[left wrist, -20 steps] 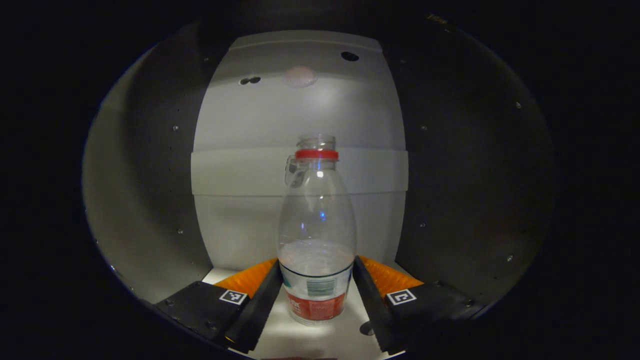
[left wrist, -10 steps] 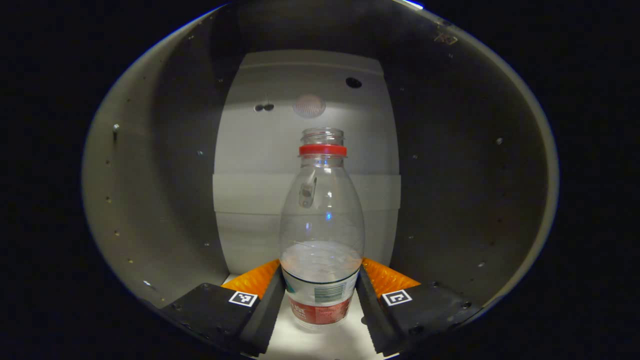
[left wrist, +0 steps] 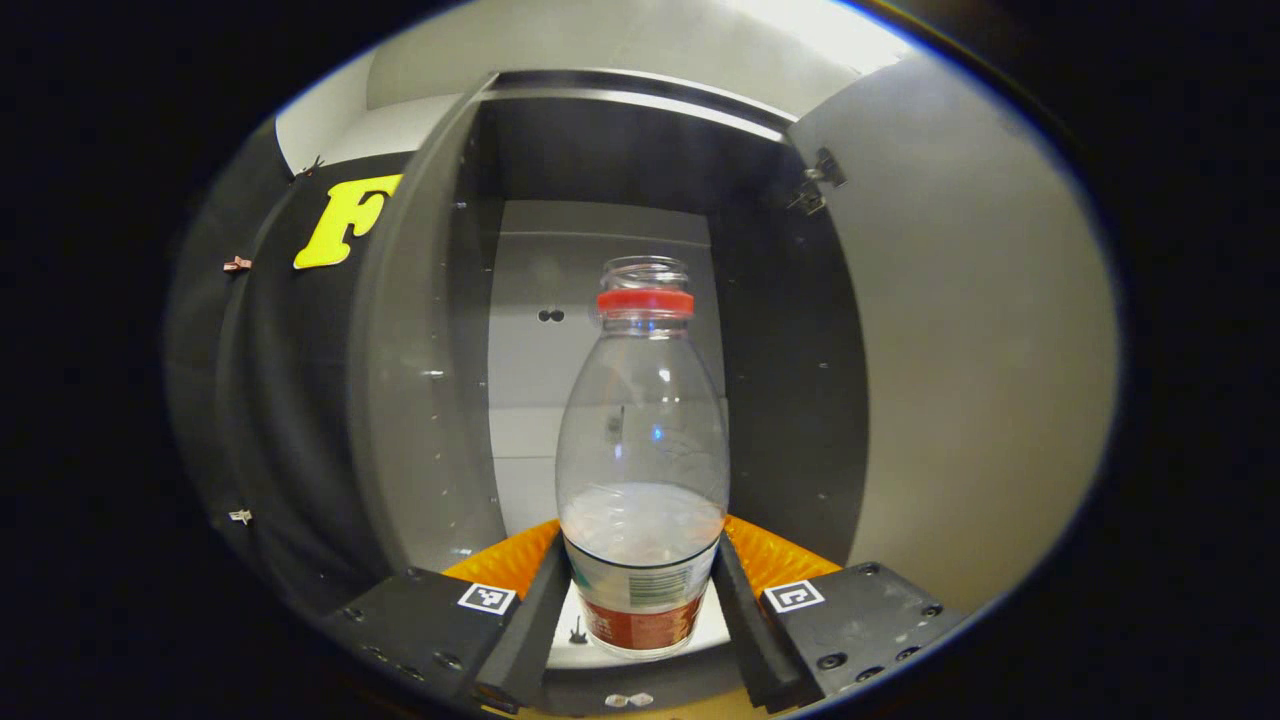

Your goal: Open the cabinet door with the right hand, grasp the bottle in the cabinet with the left hand and place it on the coaster, then close the cabinet door with the right hand.

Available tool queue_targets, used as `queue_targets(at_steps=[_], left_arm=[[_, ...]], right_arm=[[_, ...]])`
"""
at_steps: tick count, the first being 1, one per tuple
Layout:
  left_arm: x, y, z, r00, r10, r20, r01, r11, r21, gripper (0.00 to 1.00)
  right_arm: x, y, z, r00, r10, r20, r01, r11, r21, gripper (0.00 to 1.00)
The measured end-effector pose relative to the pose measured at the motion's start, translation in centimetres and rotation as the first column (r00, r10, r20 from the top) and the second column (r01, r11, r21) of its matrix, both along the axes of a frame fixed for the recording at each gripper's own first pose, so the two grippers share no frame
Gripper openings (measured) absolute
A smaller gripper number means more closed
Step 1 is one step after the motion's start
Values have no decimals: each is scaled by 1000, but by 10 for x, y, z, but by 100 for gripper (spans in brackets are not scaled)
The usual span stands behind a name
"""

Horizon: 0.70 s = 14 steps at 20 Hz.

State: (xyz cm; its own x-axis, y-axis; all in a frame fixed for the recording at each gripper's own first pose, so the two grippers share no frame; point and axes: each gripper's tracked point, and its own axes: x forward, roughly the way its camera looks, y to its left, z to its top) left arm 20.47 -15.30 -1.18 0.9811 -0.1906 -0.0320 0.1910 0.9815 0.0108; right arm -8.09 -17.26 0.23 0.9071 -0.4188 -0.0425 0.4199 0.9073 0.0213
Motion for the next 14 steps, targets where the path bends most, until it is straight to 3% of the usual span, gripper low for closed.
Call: queue_targets(at_steps=[3, 8, 13, 14], left_arm=[[-57, 28, -8, 999, -40, -32, 39, 999, -18, 75], [-127, 74, -40, 997, -37, -70, 32, 997, -64, 75], [-176, 107, -86, 991, -5, -131, -9, 995, -102, 76], [-185, 115, -96, 990, 10, -139, -25, 994, -108, 75]], right_arm=[[-17, 45, -2, 999, 38, 4, -38, 999, -22, 5], [-39, 124, -9, 993, 121, 2, -120, 992, -35, 5], [-14, 185, -19, 963, 271, 11, -271, 963, -1, 6], [-6, 192, -21, 955, 297, 10, -297, 955, -10, 10]])
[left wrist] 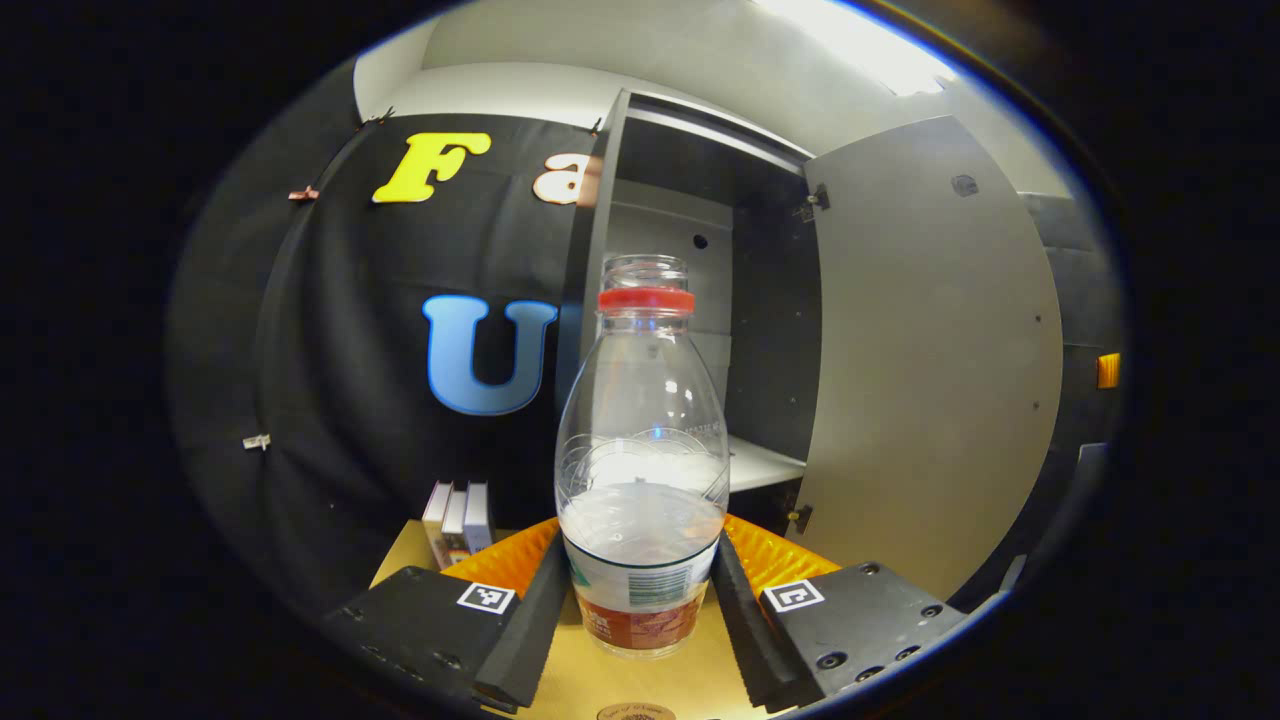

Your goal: Open the cabinet door with the right hand, grasp the bottle in the cabinet with the left hand and place it on the coaster, then close the cabinet door with the right hand.

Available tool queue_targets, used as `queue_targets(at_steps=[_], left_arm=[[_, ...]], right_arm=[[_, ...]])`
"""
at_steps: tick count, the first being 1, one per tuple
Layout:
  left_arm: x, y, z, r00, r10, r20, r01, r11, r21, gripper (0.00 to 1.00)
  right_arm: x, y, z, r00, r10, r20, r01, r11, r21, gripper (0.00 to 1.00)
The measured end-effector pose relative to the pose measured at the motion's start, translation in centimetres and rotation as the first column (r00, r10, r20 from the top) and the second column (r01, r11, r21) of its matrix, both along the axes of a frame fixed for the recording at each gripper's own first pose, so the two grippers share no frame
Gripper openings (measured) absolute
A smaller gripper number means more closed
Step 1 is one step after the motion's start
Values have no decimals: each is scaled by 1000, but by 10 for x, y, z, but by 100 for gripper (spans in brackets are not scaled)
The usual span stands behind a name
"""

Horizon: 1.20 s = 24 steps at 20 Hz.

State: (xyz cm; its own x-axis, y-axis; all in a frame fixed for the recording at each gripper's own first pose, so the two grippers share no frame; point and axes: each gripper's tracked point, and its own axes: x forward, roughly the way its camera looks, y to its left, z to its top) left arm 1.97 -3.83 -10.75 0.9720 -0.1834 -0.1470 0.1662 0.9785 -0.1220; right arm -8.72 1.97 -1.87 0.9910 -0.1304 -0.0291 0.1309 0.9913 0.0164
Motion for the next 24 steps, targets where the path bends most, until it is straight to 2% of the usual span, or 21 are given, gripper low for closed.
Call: queue_targets(at_steps=[3, 5, 6, 8, 10, 13, 16, 20, 24], left_arm=[[-22, 8, -30, 1000, 26, -14, -25, 1000, 11, 76], [-32, 11, -58, 999, 40, -25, -39, 999, 34, 76], [-37, 9, -73, 999, 43, -30, -42, 998, 49, 76], [-44, 3, -108, 998, 44, -42, -42, 997, 61, 75], [-52, -5, -148, 998, 31, -63, -28, 999, 45, 76], [-60, -17, -198, 997, 23, -73, -24, 1000, -3, 76], [-61, -20, -240, 996, 38, -80, -37, 999, 10, 76], [-61, -30, -271, 997, 16, -80, -14, 1000, 26, 76], [-65, -36, -295, 995, 14, -102, -9, 999, 50, 76]], right_arm=[[26, 15, 2, 997, 57, 59, -57, 998, -3, 14], [41, 27, -3, 990, 113, 83, -114, 993, 11, 23], [51, 33, -8, 986, 139, 92, -140, 990, 8, 42], [71, 45, -29, 979, 193, 73, -193, 981, 3, 69], [90, 49, -55, 976, 212, 39, -212, 977, -24, 96], [109, 57, -82, 973, 227, 43, -221, 969, -111, 96], [115, 68, -113, 967, 253, 5, -249, 955, -162, 98], [119, 72, -143, 959, 274, -68, -281, 947, -154, 98], [121, 65, -147, 959, 270, -85, -279, 953, -119, 98]])
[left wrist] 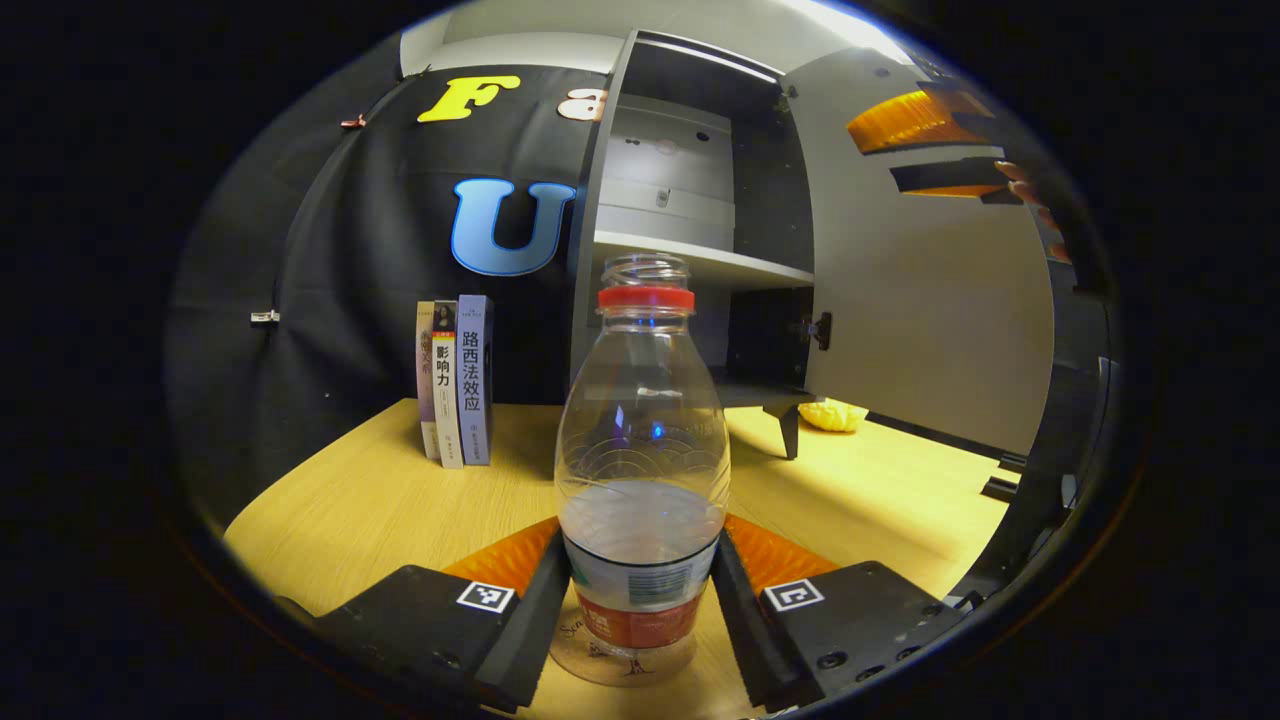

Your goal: Open the cabinet door with the right hand, grasp the bottle in the cabinet with the left hand and place it on the coaster, then close the cabinet door with the right hand.

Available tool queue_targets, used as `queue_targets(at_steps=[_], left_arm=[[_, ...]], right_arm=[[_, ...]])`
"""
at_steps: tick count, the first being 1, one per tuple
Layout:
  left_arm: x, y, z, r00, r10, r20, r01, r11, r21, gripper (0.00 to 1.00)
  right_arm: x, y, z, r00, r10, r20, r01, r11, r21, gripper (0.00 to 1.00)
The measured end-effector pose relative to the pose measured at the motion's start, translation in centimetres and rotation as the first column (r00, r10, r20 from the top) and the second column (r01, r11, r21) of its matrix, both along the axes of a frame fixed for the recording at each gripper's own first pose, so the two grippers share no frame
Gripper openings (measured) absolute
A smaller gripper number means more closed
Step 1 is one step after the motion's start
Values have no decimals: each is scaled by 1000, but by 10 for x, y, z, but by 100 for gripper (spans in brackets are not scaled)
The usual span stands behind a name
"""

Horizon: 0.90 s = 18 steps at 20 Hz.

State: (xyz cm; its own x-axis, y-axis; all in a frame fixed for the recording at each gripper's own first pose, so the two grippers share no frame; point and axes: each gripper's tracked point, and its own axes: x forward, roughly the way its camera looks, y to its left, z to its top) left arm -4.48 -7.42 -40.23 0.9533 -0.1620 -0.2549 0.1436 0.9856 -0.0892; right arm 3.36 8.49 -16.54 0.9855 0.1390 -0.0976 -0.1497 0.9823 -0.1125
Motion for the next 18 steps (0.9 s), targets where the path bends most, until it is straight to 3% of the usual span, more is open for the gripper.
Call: queue_targets(at_steps=[5, 8, 10, 11, 12, 18], left_arm=[[-3, 4, -1, 999, -6, 43, 3, 998, 59, 79], [-1, 3, -9, 1000, -5, 0, 5, 998, 60, 80], [0, 3, -13, 999, -9, -36, 11, 998, 55, 82], [1, 6, -10, 999, 1, -35, 1, 998, 63, 92], [1, 4, -8, 1000, -1, -31, 3, 998, 65, 95], [3, -4, 19, 1000, -24, 10, 23, 997, 72, 95]], right_arm=[[-2, -18, -10, 998, -27, -53, 29, 999, 37, 98], [-4, -21, -13, 996, -33, -78, 38, 997, 66, 98], [-7, -24, -20, 994, -41, -98, 45, 998, 37, 98], [-8, -25, -21, 994, -41, -102, 43, 999, 17, 98], [-10, -24, -20, 994, -37, -101, 38, 999, 3, 98], [-15, -31, -13, 993, -61, -101, 56, 997, -51, 98]])
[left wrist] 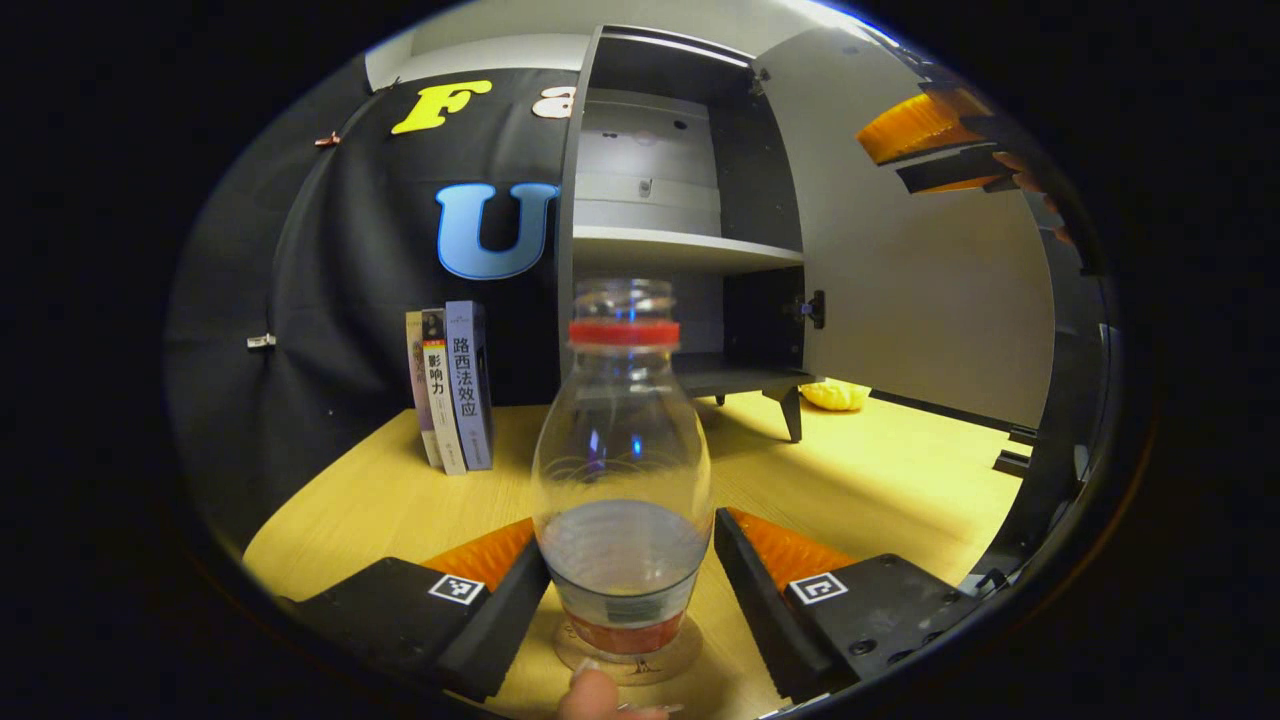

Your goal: Open the cabinet door with the right hand, grasp the bottle in the cabinet with the left hand and place it on the coaster, then close the cabinet door with the right hand.

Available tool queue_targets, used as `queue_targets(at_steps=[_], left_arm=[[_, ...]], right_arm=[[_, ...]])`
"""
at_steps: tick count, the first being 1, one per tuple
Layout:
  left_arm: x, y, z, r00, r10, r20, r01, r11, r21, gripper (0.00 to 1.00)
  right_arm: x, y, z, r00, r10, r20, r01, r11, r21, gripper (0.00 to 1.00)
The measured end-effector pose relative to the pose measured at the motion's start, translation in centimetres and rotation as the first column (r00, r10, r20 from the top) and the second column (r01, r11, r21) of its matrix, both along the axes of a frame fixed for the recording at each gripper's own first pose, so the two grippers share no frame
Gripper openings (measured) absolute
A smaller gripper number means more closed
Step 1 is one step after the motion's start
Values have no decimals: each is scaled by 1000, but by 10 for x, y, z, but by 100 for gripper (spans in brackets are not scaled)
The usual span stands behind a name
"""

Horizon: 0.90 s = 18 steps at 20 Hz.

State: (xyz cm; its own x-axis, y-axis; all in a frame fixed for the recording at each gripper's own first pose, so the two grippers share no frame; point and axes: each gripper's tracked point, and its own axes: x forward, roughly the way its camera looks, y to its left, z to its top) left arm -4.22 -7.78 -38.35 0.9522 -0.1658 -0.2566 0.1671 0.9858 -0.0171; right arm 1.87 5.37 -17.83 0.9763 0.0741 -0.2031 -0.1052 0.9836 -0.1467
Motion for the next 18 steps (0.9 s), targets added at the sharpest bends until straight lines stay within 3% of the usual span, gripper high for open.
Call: queue_targets(at_steps=[4, 10, 12, 15, 18], left_arm=[[5, 6, 29, 999, 6, 36, -5, 1000, -19, 95], [18, 18, 122, 992, 9, 125, -10, 1000, 3, 95], [14, 10, 161, 990, -27, 139, 29, 1000, -9, 94], [6, -2, 211, 989, -80, 127, 85, 996, -33, 93], [4, -16, 259, 984, -125, 129, 133, 989, -60, 94]], right_arm=[[-4, -4, 10, 1000, -17, 7, 17, 1000, -17, 98], [-23, -7, 51, 998, -41, 55, 43, 999, -29, 98], [-33, -13, 68, 996, -57, 72, 60, 997, -40, 100], [-59, -22, 88, 994, -87, 70, 88, 996, -7, 95], [-93, -36, 105, 990, -122, 70, 120, 992, 37, 100]])
